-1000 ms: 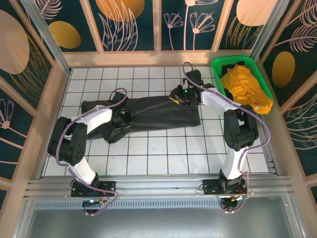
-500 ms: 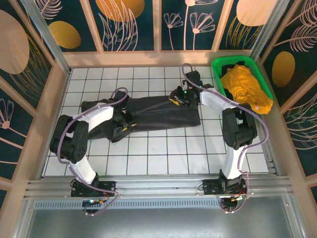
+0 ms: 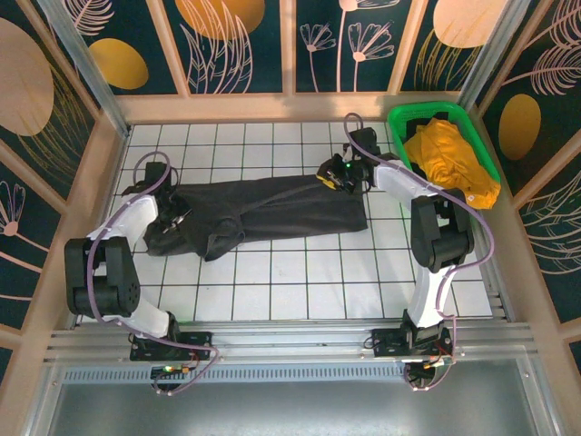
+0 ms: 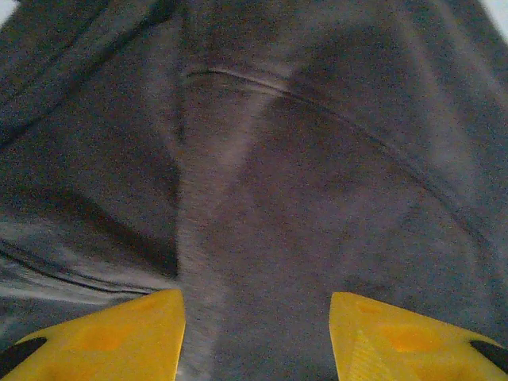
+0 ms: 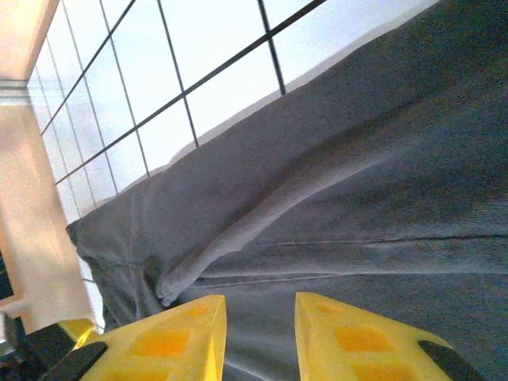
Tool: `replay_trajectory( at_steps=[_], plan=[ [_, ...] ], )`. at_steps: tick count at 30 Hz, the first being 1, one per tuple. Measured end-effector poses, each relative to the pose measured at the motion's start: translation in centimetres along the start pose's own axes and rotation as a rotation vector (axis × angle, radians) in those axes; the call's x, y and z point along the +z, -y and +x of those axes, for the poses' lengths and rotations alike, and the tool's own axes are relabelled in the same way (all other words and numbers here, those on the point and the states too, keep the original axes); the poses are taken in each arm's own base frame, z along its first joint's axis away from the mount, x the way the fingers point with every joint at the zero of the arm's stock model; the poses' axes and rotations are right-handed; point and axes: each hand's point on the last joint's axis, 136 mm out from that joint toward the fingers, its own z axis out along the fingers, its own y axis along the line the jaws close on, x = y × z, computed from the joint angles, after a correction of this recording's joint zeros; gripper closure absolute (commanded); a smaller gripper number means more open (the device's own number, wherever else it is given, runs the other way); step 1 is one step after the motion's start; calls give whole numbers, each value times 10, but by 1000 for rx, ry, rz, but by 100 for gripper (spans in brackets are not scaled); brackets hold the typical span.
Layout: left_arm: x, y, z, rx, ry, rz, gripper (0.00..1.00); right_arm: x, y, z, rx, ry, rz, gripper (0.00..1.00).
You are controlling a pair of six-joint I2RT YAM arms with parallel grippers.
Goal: Fold and stack the t-shirts
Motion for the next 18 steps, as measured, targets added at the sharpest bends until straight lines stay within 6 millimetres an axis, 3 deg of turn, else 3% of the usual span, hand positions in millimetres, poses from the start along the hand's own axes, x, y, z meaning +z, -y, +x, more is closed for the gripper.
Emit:
replay_trajectory(
  at_steps=[6, 10, 13, 18],
  plan=[
    [19, -20, -14, -28, 11, -11, 54, 0, -5, 2, -6, -15, -27, 70],
    [31, -21, -13, -17, 3, -3, 58, 0, -5, 2, -6, -16, -27, 70],
    [38, -20, -10, -14, -5, 9, 66, 0, -6, 3, -6, -20, -31, 70],
    [42, -19, -8, -10, -8, 22, 87, 0, -7, 5, -7, -29, -39, 70]
  ],
)
